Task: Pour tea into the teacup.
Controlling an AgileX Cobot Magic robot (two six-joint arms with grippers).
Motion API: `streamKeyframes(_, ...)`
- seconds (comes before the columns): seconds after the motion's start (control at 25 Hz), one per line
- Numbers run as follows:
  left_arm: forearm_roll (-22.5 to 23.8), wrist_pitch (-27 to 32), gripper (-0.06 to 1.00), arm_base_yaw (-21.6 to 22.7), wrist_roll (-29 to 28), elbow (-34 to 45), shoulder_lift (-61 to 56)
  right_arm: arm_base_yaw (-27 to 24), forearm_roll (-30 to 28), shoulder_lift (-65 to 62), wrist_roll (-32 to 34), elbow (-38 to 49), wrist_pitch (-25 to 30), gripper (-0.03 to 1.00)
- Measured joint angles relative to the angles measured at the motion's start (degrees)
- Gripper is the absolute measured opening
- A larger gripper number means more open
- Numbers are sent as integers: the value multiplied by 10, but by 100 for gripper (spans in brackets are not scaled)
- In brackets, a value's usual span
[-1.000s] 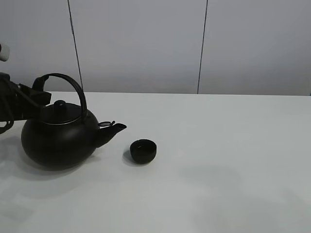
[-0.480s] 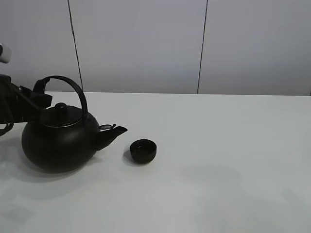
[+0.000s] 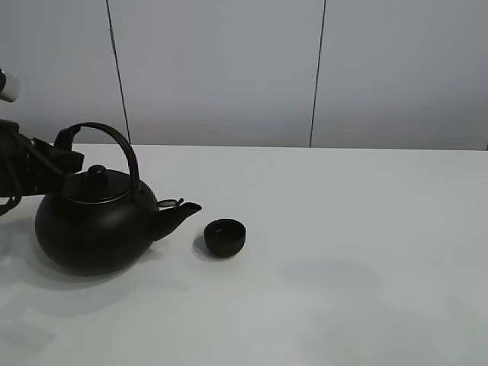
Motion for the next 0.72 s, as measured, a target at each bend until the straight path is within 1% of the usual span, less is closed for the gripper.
streamKeyframes(0.56,1,-3,12,0,-11,0,0,0,0,0,0,0,-1,64)
streamKeyframes(0.72,-5,-43,12,0,-12,0,0,0,0,0,0,0,-1,64)
